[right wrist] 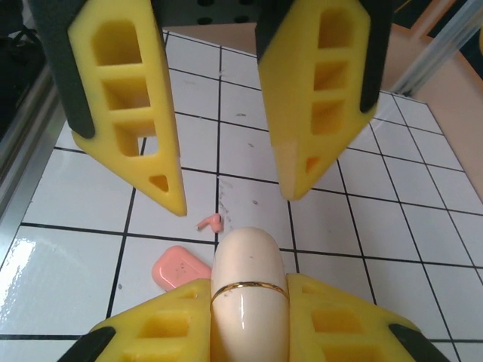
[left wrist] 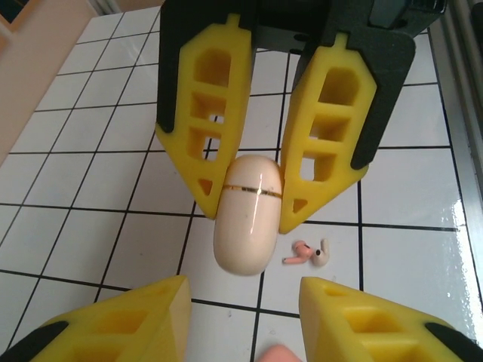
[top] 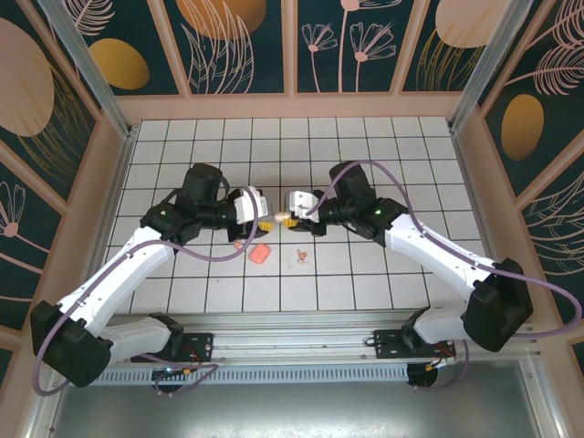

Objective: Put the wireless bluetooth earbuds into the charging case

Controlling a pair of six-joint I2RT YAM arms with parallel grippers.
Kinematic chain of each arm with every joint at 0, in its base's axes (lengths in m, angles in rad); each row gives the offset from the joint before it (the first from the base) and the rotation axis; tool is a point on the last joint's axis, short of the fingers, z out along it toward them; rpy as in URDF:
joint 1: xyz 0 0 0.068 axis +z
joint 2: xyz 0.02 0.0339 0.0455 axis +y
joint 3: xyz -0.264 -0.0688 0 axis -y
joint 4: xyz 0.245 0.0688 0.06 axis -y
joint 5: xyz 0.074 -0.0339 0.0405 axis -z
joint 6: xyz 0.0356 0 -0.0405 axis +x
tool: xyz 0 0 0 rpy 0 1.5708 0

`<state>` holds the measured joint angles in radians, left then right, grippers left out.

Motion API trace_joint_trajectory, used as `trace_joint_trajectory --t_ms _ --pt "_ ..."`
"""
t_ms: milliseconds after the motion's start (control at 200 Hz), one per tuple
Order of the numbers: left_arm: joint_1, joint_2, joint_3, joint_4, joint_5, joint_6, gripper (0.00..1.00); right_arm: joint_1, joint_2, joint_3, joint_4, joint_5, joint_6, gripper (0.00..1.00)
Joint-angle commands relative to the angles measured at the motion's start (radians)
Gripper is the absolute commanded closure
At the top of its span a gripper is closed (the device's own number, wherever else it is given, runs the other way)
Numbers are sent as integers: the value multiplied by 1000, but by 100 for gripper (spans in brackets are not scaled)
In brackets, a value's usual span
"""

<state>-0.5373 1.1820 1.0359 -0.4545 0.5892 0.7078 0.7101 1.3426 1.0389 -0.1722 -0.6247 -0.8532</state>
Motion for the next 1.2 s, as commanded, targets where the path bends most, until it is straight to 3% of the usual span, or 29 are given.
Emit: trace_joint_trajectory --t_ms 0,480,711,1061,1196 --pt "-12 10 3 -14 34 28 58 9 9 43 -22 -49 -43 85" --pt "-27 28 -7 -1 32 35 66 9 -11 42 13 -162 -29 84" --pt "-29 19 -16 11 49 31 63 8 -17 38 30 -195 -14 84" --pt "-30 9 -23 24 78 29 80 -3 -35 32 53 -232 12 83" --pt "-31 -18 -43 70 89 -11 85 -52 -69 -14 106 -295 73 71"
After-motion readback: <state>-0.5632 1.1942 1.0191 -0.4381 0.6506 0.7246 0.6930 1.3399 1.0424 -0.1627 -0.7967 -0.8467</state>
